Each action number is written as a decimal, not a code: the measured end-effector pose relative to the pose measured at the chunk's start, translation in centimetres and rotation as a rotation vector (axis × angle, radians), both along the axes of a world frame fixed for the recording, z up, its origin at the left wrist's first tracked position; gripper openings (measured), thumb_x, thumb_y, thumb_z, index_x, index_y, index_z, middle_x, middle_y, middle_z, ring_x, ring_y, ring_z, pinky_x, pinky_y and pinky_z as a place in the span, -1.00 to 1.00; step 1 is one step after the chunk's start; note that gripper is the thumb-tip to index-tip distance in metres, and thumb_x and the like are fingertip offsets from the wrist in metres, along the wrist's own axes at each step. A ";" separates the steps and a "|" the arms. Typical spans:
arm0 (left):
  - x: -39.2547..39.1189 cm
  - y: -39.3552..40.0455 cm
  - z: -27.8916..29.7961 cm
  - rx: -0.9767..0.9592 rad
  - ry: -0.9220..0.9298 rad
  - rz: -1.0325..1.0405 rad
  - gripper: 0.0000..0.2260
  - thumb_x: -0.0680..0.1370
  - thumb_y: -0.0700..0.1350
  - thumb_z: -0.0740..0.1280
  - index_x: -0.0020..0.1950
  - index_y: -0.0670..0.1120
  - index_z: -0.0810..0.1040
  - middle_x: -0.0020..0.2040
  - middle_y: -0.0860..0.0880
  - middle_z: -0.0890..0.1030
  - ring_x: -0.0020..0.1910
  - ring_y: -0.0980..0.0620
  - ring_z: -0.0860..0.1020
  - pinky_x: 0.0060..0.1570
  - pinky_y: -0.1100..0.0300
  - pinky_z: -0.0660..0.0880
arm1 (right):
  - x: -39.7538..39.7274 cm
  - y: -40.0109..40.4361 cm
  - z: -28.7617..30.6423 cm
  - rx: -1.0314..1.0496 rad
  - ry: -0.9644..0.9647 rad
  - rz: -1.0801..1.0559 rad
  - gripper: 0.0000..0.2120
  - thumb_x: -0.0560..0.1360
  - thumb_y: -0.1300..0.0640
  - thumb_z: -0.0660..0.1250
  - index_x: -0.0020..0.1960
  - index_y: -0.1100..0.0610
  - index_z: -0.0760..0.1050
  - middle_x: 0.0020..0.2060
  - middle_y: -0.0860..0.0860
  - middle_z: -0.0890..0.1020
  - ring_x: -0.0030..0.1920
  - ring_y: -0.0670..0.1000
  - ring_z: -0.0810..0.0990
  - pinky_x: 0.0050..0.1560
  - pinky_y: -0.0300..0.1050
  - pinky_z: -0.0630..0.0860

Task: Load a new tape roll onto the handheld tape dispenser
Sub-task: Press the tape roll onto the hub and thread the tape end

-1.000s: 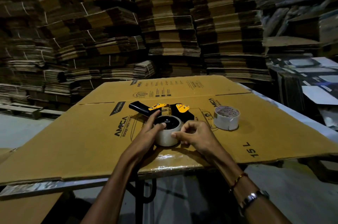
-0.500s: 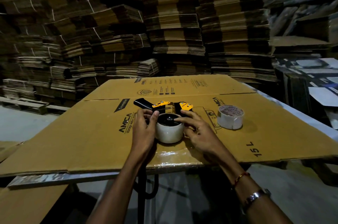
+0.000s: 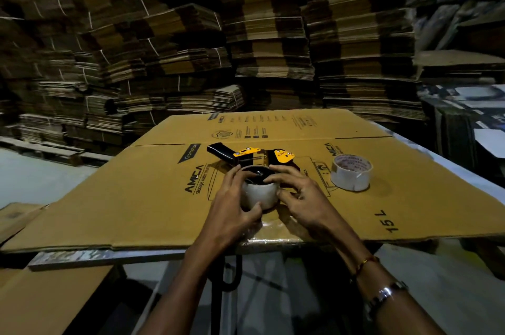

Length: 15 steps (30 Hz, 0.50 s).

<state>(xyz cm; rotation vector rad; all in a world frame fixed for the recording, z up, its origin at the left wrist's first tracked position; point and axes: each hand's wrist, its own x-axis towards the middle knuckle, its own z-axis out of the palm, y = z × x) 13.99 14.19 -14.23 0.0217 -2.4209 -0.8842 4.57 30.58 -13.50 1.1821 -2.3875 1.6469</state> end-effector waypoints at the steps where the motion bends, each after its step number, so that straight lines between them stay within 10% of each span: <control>1: 0.2 0.0 0.1 0.022 -0.007 -0.004 -0.47 0.47 -0.15 0.45 0.40 0.01 0.37 0.55 -0.01 0.24 0.41 0.04 0.33 0.32 0.17 0.44 | 0.0 0.0 0.0 -0.004 0.000 0.000 -0.62 0.55 0.38 0.25 0.13 -0.02 0.65 0.36 -0.25 0.44 0.40 -0.17 0.36 0.37 0.05 0.47; 7: 0.4 0.3 -0.4 0.112 0.095 0.109 -0.46 0.48 -0.33 0.31 0.40 -0.02 0.28 0.30 -0.04 0.47 0.21 0.01 0.52 0.14 0.06 0.59 | 0.0 0.0 0.0 -0.008 -0.001 0.013 -0.64 0.56 0.37 0.26 0.12 -0.02 0.65 0.37 -0.23 0.44 0.41 -0.14 0.36 0.36 0.02 0.48; 15: 1.0 0.9 -1.5 -0.056 0.163 0.216 -0.80 0.53 0.00 0.42 -0.03 -0.02 0.42 0.01 0.02 0.41 -0.05 0.06 0.47 -0.14 0.27 0.54 | 0.3 -0.1 0.2 0.030 0.049 0.061 -0.78 0.56 0.18 0.35 0.16 -0.03 0.63 0.43 -0.24 0.36 0.41 -0.13 0.35 0.32 -0.08 0.50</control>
